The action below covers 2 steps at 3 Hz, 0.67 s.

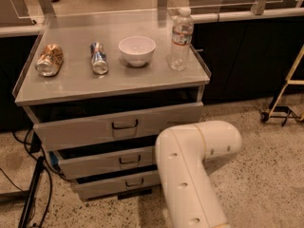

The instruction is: Close bottom drawer

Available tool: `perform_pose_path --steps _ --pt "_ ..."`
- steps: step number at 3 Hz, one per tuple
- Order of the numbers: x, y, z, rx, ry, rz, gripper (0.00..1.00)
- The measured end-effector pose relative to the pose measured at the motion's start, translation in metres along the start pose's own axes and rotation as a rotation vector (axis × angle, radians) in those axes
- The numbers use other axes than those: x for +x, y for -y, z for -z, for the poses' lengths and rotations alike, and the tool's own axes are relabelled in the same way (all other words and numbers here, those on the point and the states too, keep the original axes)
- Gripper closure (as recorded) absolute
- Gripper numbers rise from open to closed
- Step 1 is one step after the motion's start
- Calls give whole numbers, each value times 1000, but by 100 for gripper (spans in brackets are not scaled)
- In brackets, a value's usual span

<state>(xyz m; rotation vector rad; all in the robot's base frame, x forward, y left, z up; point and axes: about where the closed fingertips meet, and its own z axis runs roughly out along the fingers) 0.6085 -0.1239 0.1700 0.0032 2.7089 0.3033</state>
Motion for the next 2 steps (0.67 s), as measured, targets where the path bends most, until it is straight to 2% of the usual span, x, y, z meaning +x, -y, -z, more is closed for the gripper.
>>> perform_pose_path --steps 1,2 --pt "39 7 52 -29 -60 -54 100" --pt "70 13 66 -19 -111 -57 74"
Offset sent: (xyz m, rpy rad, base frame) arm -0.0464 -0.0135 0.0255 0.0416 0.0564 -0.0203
